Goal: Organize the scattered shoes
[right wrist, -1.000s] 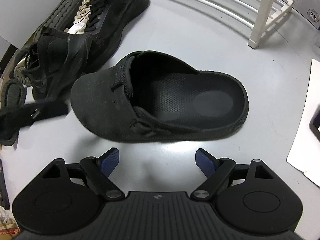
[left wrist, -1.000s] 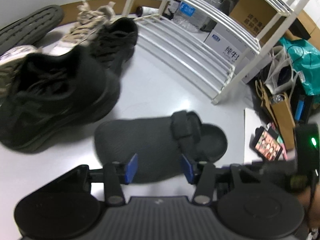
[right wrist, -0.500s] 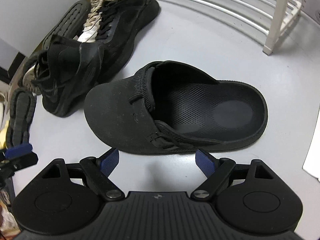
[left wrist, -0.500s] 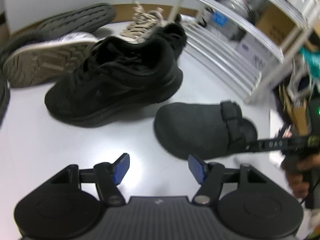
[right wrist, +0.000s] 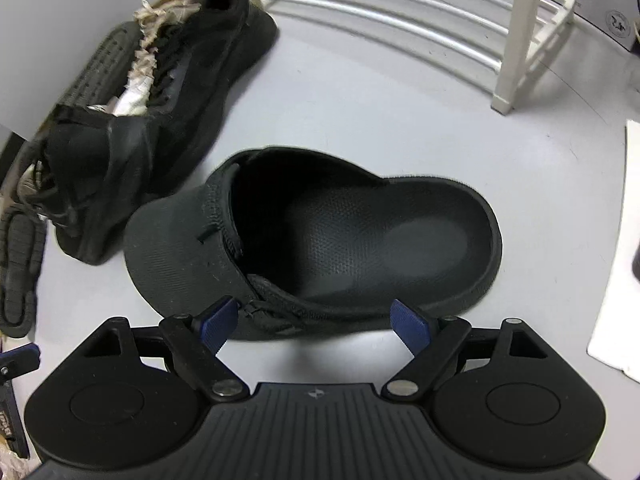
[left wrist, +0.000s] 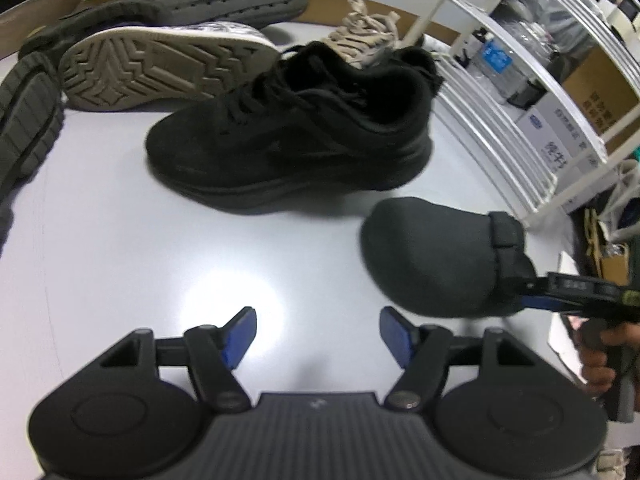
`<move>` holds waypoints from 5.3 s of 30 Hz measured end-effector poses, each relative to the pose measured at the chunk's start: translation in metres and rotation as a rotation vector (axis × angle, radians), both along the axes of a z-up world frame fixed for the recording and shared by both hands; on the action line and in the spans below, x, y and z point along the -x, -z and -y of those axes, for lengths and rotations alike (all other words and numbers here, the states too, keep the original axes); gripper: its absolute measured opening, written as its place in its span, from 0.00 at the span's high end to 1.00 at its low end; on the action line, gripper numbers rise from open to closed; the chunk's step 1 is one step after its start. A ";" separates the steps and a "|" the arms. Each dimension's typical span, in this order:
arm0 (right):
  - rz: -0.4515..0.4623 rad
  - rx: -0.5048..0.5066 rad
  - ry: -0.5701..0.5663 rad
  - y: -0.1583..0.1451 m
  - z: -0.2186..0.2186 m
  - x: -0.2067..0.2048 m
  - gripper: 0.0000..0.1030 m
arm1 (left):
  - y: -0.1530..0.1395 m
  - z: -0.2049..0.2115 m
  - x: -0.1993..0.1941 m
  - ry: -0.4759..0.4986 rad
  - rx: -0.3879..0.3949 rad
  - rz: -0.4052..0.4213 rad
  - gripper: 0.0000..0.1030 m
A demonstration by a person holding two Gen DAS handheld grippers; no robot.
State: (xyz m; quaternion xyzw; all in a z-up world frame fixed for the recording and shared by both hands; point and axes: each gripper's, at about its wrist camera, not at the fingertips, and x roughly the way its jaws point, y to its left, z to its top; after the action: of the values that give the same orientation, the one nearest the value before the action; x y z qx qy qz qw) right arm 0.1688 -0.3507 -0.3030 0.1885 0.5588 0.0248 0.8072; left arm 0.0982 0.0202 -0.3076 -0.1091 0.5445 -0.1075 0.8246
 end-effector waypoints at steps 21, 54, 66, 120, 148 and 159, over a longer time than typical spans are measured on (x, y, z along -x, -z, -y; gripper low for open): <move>-0.006 0.161 0.000 -0.024 0.001 0.000 0.57 | 0.000 -0.001 0.006 0.000 0.023 0.019 0.32; 0.028 0.125 -0.006 -0.011 0.015 0.006 0.53 | 0.002 0.015 0.005 0.026 0.025 0.019 0.29; 0.071 0.231 -0.100 -0.018 0.014 -0.001 0.86 | 0.003 0.012 0.006 0.019 0.023 0.015 0.29; 0.108 0.280 -0.088 -0.015 -0.014 -0.025 0.06 | 0.002 0.028 0.014 0.083 -0.049 0.036 0.14; 0.082 0.359 -0.140 -0.001 -0.014 -0.019 0.09 | 0.006 0.023 0.012 0.067 -0.035 0.035 0.14; 0.135 0.403 -0.224 -0.013 -0.011 -0.012 0.18 | 0.007 0.013 0.012 0.039 -0.041 0.033 0.14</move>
State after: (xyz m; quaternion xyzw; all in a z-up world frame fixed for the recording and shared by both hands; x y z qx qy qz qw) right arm 0.1804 -0.3395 -0.2900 -0.0416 0.5146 0.0150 0.8563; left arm 0.0867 0.0076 -0.3142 -0.0798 0.5348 -0.1142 0.8334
